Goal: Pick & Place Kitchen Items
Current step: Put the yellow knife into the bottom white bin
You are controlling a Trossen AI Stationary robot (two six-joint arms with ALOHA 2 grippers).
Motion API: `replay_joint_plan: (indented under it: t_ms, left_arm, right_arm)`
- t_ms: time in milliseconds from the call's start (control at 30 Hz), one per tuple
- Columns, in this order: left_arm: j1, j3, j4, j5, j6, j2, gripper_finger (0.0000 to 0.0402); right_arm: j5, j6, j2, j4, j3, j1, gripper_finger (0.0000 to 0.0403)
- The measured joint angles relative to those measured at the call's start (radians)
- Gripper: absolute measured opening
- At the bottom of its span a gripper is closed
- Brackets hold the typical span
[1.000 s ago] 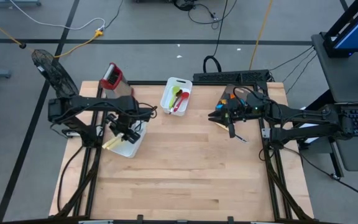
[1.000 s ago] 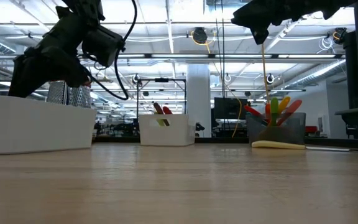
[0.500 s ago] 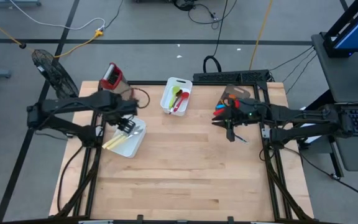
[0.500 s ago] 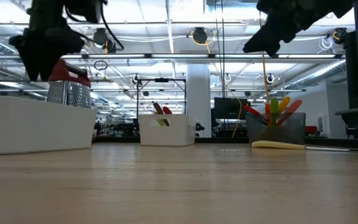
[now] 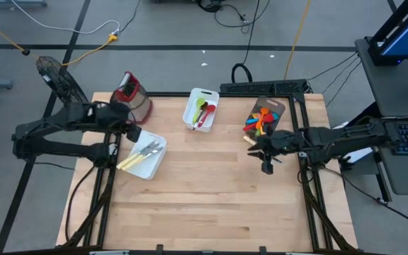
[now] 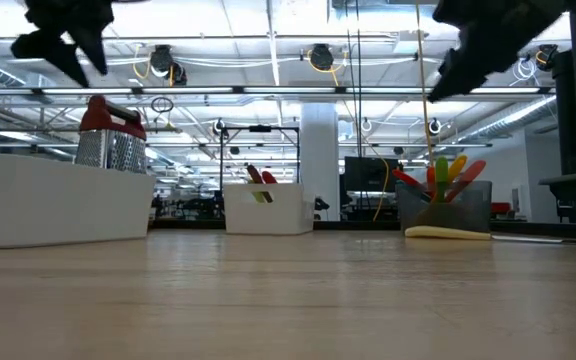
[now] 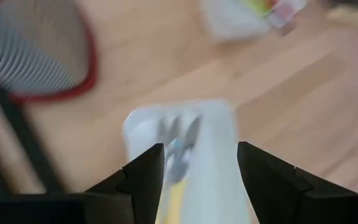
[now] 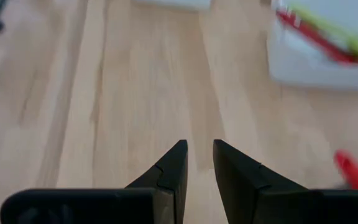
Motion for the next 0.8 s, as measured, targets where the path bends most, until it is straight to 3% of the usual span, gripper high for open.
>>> replay_joint_plan:
  t_ms: [267,467,800]
  left_arm:
    - [0.001,0.000,0.246,-0.014,0.153,-0.081,0.0209]
    - [0.001,0.000,0.316,-0.015,0.205,-0.092,0.0209]
    - [0.002,0.000,0.315,-0.015,0.231,-0.090,0.0209]
  right_arm:
    - [0.036,0.194,0.041,-0.217,0.000,0.080,0.0068]
    - [0.029,0.290,0.133,-0.278,0.001,0.111,0.0074]
    - [0.005,0.416,0.223,-0.413,0.001,0.109,0.0156]
